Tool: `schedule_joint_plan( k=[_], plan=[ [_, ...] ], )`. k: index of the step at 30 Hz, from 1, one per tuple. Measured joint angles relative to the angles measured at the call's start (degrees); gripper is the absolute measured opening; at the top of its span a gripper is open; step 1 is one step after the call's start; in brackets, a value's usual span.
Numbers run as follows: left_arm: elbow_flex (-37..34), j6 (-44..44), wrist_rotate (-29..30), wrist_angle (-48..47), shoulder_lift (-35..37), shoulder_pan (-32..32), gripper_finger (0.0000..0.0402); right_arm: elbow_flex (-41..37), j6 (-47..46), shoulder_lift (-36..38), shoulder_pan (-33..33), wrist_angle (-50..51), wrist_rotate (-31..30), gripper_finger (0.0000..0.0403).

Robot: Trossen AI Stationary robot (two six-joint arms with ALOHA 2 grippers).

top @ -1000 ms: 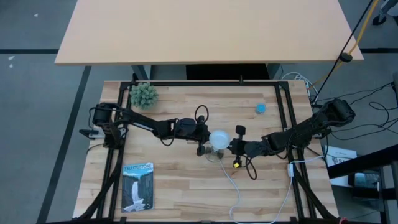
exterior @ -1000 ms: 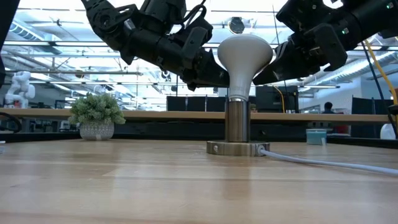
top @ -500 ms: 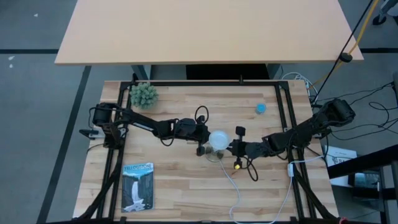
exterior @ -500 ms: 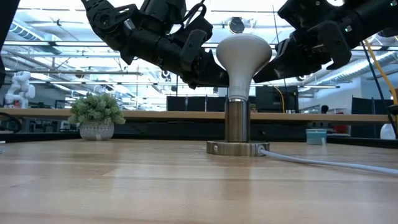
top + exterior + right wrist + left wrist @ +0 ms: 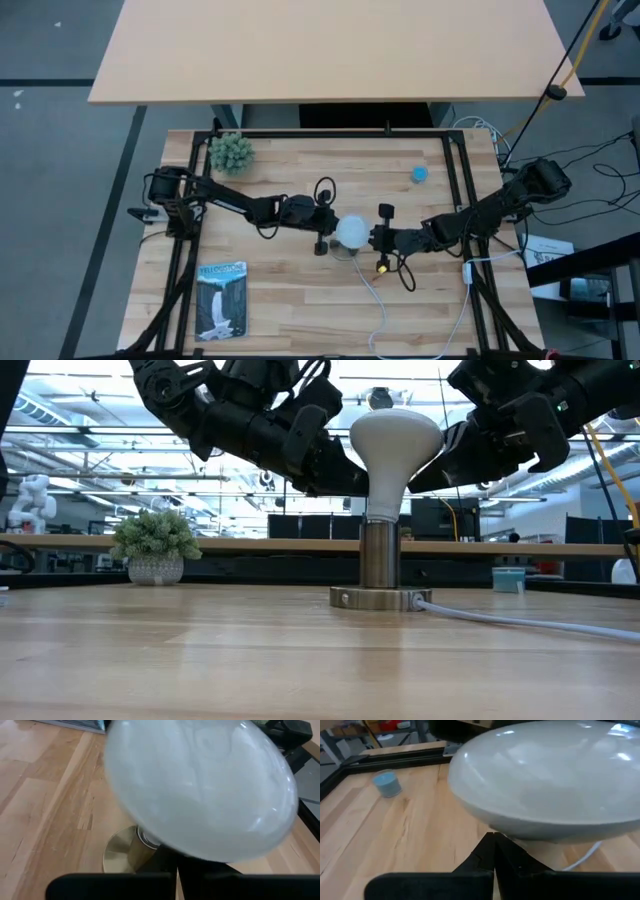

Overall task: Screw lightbulb
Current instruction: Insert the lightbulb into the lamp

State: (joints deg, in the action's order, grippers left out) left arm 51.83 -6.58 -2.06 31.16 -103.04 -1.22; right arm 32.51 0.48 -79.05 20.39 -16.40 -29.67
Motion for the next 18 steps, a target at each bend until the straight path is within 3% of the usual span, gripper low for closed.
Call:
schedule_joint_plan(
  k=[18],
  plan=[
    [0.0, 0.2, 1.6, 0.0, 0.0, 0.2, 0.0002, 0.0, 0.2, 0.0, 0.0, -2.2, -0.8, 0.0000]
  ],
)
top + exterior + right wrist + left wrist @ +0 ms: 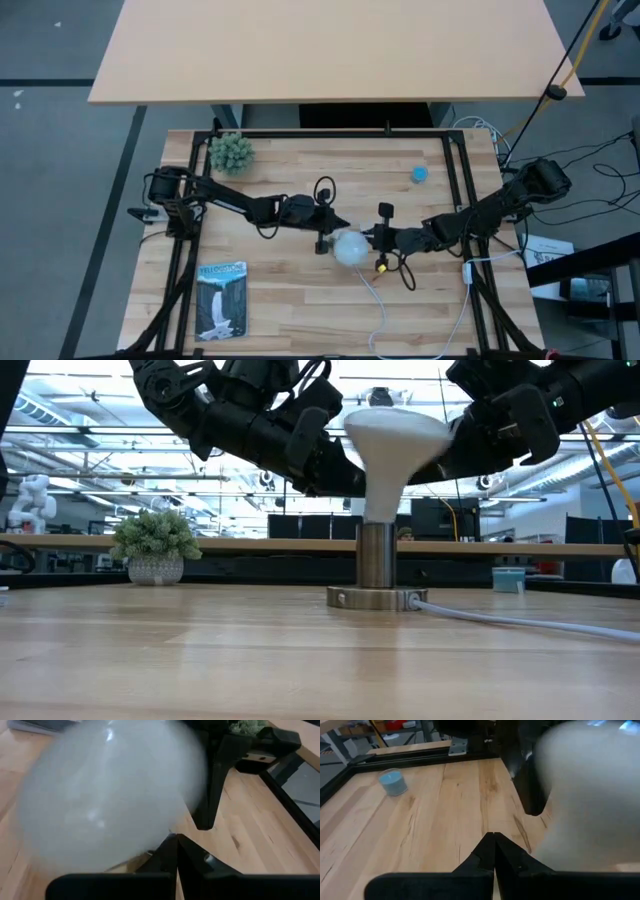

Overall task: Screw lightbulb
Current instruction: Insert the lightbulb into the lamp

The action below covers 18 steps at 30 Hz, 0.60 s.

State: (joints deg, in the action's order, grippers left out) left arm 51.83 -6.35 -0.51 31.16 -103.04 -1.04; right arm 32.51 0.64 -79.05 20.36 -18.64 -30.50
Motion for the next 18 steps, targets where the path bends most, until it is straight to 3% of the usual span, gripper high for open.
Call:
schedule_joint_plan(
  k=[10, 14, 18],
  plan=[
    [0.0, 2.6, 0.8, 0.0, 0.0, 0.0, 0.0002, 0.0, -7.5, 0.0, -1.1, 1.0, -0.1, 0.0000],
    [0.0, 2.6, 5.0, -0.4, 0.0, 0.0, 0.0002, 0.0, -7.5, 0.6, -1.1, 3.6, -5.7, 0.0000],
    [0.0, 3.5, 5.7, -1.2, 0.0, 0.0, 0.0002, 0.0, -11.9, 4.2, -1.0, 7.8, -6.7, 0.0000]
  ],
)
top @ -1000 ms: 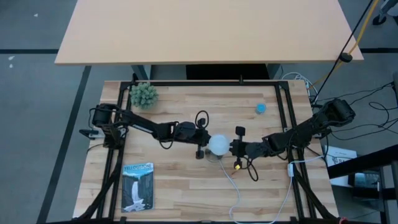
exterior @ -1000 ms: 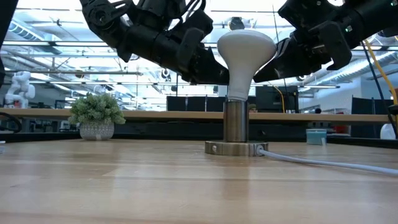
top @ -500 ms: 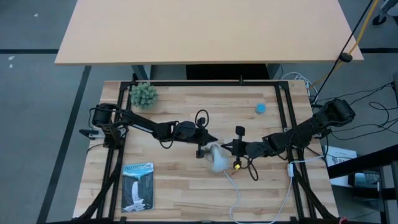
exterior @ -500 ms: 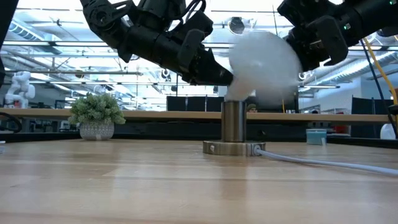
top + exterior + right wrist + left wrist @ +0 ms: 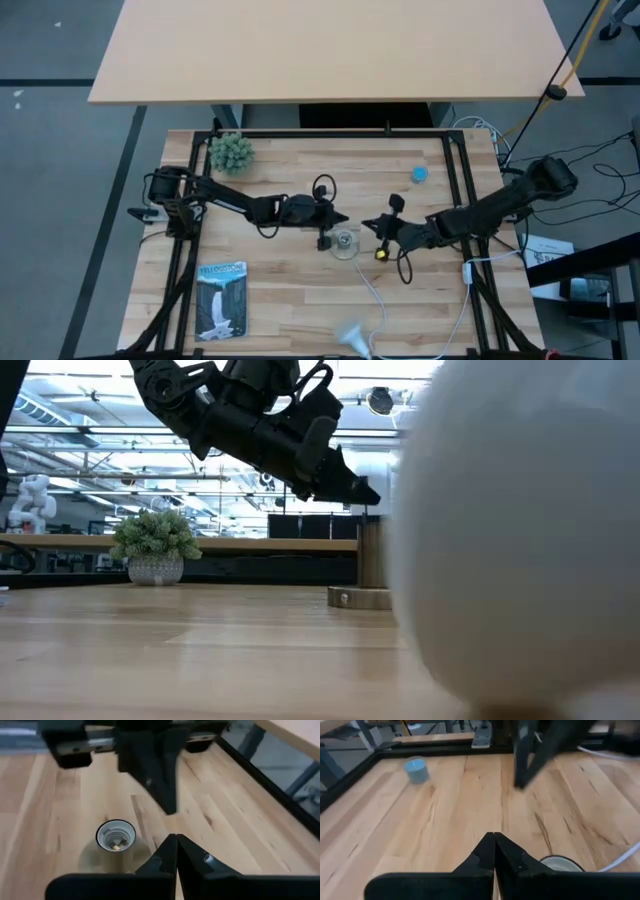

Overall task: Screw lightbulb
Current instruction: Insert the lightbulb into the lamp

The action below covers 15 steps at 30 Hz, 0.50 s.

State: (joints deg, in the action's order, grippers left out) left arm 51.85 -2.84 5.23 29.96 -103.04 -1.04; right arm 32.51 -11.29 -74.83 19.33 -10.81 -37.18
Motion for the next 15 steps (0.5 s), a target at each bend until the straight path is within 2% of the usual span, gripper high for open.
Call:
schedule_joint_plan(
  k=[5, 8, 15],
  plan=[
    [0.0, 2.2, 0.0, -1.7, 0.0, 0.4, 0.0002, 0.0, -9.9, 6.6, 0.0, 9.1, 2.2, 0.0000],
    [0.0, 2.8, 0.2, -1.8, 0.0, 0.9, 0.0002, 0.0, -15.1, 9.2, 0.0, 13.0, 5.8, 0.0000],
    [0.0, 6.3, 0.2, -2.0, 0.0, 1.8, 0.0002, 0.0, -22.4, 9.8, 0.2, 16.2, 13.5, 0.0000]
  ],
)
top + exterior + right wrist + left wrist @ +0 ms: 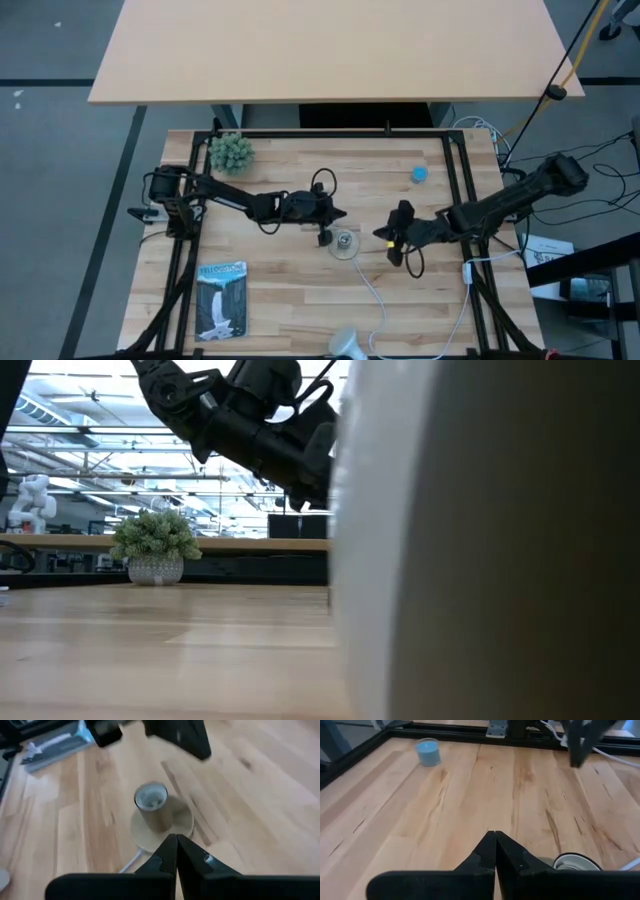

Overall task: Screw lightbulb
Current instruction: Insert the lightbulb into the lamp

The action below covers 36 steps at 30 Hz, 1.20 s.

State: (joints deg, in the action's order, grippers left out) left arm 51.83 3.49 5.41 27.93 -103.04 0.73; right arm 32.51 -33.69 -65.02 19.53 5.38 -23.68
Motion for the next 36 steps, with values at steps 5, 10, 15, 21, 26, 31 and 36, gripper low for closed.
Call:
schedule_joint_plan(
  k=[5, 10, 15, 21, 26, 31, 36],
  plan=[
    [0.0, 1.3, 0.0, -0.6, 0.0, -0.4, 0.0002, 0.0, -5.4, -0.9, 2.2, 2.5, 0.1, 0.0000],
    [0.0, 3.3, 0.4, -6.5, 3.3, -1.4, 0.0002, 5.7, -12.3, -2.6, 6.0, 13.0, 0.1, 0.0000],
    [0.0, 4.1, 5.1, -16.2, 8.4, -3.4, 0.0002, 15.8, -19.3, -8.2, 10.6, 26.1, -0.3, 0.0000],
    [0.0, 8.3, 9.5, -23.2, 10.5, -8.0, 0.0002, 28.8, -29.6, -19.2, 16.5, 37.3, 1.7, 0.0000],
    [0.0, 10.8, 9.8, -25.9, 10.5, -12.6, 0.0002, 39.6, -38.0, -29.0, 22.2, 41.7, 1.5, 0.0000],
    [0.0, 12.3, 10.6, -26.5, 10.5, -17.3, 0.0002, 49.6, -43.9, -38.1, 26.1, 41.8, 1.4, 0.0000],
    [0.0, 13.1, 10.6, -26.6, 10.5, -21.4, 0.0002, 56.7, -49.3, -45.9, 28.2, 41.6, 2.1, 0.0000]
  ],
)
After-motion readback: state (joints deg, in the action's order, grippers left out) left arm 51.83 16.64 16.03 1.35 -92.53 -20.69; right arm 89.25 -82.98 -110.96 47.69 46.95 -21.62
